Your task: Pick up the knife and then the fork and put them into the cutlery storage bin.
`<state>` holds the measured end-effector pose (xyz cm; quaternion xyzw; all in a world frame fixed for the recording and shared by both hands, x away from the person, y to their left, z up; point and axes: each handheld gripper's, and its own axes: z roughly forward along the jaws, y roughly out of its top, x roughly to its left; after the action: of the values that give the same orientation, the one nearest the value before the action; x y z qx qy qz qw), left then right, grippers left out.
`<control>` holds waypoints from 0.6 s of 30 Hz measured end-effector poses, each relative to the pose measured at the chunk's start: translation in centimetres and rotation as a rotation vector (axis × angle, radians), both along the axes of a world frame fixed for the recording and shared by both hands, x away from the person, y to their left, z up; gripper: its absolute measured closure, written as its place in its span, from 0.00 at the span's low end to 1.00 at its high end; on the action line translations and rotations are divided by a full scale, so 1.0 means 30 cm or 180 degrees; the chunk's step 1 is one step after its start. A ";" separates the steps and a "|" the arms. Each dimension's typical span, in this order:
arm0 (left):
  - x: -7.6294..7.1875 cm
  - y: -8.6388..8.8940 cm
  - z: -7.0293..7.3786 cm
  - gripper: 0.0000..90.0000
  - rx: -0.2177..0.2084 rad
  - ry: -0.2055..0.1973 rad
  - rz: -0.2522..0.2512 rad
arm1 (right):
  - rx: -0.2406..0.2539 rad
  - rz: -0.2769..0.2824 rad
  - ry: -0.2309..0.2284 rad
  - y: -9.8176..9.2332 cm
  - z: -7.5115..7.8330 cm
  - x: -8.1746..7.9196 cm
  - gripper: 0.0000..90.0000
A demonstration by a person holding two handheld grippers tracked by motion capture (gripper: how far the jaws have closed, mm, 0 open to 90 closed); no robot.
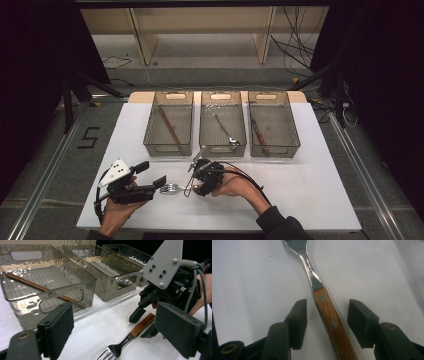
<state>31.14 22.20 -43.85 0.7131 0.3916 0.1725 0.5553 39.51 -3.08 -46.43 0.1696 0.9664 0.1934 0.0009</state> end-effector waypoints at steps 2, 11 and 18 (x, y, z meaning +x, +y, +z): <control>0.000 0.000 0.000 0.17 0.0000 0.0000 0.0000 | 0.0008 0.0006 -0.0031 0.002 -0.005 -0.001 0.58; 0.000 -0.001 0.000 0.17 0.0000 0.0001 -0.0001 | -0.0031 0.0053 -0.0108 0.004 -0.006 -0.007 0.63; 0.000 -0.001 0.000 0.17 0.0007 0.0000 -0.0006 | -0.0135 0.0108 -0.0182 0.011 -0.002 -0.012 0.68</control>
<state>31.14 22.15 -43.84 0.7141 0.3906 0.1724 0.5547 39.14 -2.76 -46.50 0.1475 0.9726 0.1776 0.0288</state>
